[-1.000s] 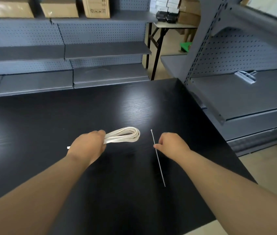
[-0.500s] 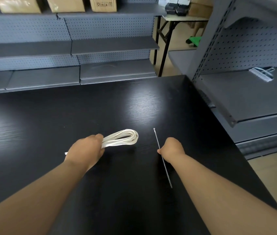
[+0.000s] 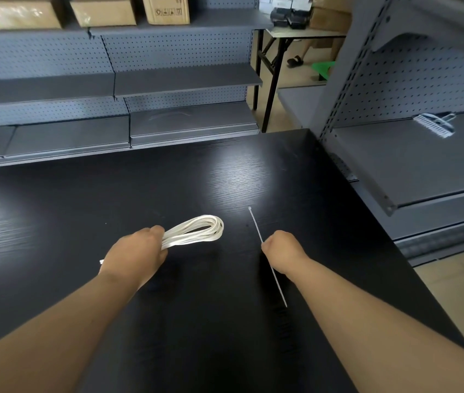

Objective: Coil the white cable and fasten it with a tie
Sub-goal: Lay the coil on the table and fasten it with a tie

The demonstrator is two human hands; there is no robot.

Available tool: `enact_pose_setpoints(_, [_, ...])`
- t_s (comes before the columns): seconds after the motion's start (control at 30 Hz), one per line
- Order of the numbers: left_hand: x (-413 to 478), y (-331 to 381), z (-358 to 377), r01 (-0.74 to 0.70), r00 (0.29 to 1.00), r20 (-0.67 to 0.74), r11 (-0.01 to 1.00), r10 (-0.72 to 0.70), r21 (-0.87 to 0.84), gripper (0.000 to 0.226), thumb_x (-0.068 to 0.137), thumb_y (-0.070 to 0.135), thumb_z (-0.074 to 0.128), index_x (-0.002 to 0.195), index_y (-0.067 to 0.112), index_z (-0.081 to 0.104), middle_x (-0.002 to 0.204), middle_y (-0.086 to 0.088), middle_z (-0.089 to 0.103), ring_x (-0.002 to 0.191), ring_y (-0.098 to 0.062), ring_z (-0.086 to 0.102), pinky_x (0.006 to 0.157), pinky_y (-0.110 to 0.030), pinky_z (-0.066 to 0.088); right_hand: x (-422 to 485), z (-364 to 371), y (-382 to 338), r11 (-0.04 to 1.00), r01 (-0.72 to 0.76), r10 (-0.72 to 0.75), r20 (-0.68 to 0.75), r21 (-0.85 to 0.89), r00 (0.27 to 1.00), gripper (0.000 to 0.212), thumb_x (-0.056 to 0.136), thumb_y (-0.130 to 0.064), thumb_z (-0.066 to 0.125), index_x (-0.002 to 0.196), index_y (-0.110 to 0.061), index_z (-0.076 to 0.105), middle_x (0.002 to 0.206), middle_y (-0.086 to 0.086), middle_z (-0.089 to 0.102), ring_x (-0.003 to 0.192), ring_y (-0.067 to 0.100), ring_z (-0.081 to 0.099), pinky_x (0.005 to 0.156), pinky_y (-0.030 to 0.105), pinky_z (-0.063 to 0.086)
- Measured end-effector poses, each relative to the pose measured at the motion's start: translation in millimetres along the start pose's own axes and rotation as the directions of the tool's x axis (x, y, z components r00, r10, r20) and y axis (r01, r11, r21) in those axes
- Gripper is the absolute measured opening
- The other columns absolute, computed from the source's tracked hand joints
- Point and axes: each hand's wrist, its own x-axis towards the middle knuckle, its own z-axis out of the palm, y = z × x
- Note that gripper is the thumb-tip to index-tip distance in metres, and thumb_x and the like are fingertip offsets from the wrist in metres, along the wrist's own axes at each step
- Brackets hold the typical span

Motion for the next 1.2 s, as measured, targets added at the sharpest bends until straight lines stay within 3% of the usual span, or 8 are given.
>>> enact_pose_setpoints(0.17, [2.7,-13.5,-5.9,0.014,1.000,-0.023,1.000,-0.014,-0.011,0.010,0.091,0.024,0.043,0.085,0.017,0.040,0.079,0.001,0.048,0.069,-0.025,0.049,0.060,-0.031,0.037,-2.7,3.0,-10.9,0.910,0.129,-0.114,-0.060,0.395,0.992,0.027,0.089,-0.007,0.047,0.066,-0.012,0.059,0.075,0.003,0.063,0.072,0.016,0.055,0.078,0.034,0.049])
enact_pose_setpoints(0.3, [4.7,-25.0,-10.9,0.020,0.999,-0.048,0.999,-0.021,-0.028,0.012,0.091,0.025,0.044,0.084,0.017,0.040,0.078,0.001,0.048,0.068,-0.025,0.049,0.060,-0.031,0.038,-7.1,6.3,-25.6,0.821,0.160,-0.129,-0.096,0.547,0.987,0.026,0.087,0.000,0.049,0.067,-0.013,0.060,0.065,0.000,0.059,0.060,0.011,0.051,0.062,0.021,0.046])
enact_pose_setpoints(0.43, [5.3,-37.3,-14.5,0.027,0.997,-0.074,0.999,-0.030,-0.041,0.013,0.091,0.026,0.044,0.084,0.016,0.042,0.078,0.000,0.050,0.068,-0.026,0.050,0.060,-0.031,0.037,-14.4,11.2,-39.6,0.762,0.185,-0.166,-0.089,0.620,0.982,0.014,0.087,0.000,0.053,0.079,-0.008,0.061,0.064,-0.002,0.058,0.057,0.009,0.050,0.057,0.015,0.044])
enact_pose_setpoints(0.6, [5.3,-55.4,-18.7,0.035,0.996,-0.077,0.998,-0.039,-0.053,0.013,0.091,0.026,0.045,0.085,0.015,0.043,0.078,-0.001,0.050,0.068,-0.027,0.052,0.060,-0.032,0.040,-16.6,22.6,-55.8,0.741,0.164,-0.156,-0.070,0.651,0.985,0.014,0.086,-0.002,0.058,0.098,-0.007,0.061,0.071,-0.001,0.060,0.062,0.009,0.054,0.063,0.017,0.046])
enact_pose_setpoints(0.73, [3.9,-71.1,-22.5,0.048,0.995,-0.082,0.997,-0.053,-0.065,0.014,0.092,0.026,0.044,0.087,0.013,0.046,0.075,0.000,0.049,0.067,-0.027,0.051,0.060,-0.032,0.040,-17.9,33.5,-68.6,0.752,0.166,-0.153,-0.075,0.638,0.985,0.017,0.086,-0.002,0.059,0.101,-0.007,0.064,0.073,0.000,0.061,0.065,0.009,0.055,0.067,0.018,0.046])
enact_pose_setpoints(1.0, [0.7,-98.9,-31.4,0.043,0.994,-0.096,0.997,-0.049,-0.066,0.014,0.092,0.025,0.044,0.085,0.013,0.045,0.074,-0.001,0.049,0.066,-0.028,0.051,0.059,-0.032,0.039,-24.3,50.6,-100.2,0.829,0.211,-0.096,-0.239,0.518,0.966,0.016,0.085,-0.010,0.062,0.100,-0.011,0.070,0.090,0.002,0.068,0.082,0.014,0.062,0.084,0.029,0.052])
enact_pose_setpoints(1.2, [-2.7,-120.9,-33.1,0.045,0.995,-0.085,0.997,-0.051,-0.067,0.013,0.092,0.026,0.044,0.088,0.014,0.047,0.075,-0.001,0.050,0.067,-0.026,0.053,0.058,-0.032,0.039,-41.0,59.7,-117.8,0.918,0.256,-0.130,-0.380,0.303,0.916,0.017,0.091,-0.010,0.052,0.099,-0.009,0.067,0.091,0.000,0.064,0.085,0.014,0.057,0.075,0.024,0.045])
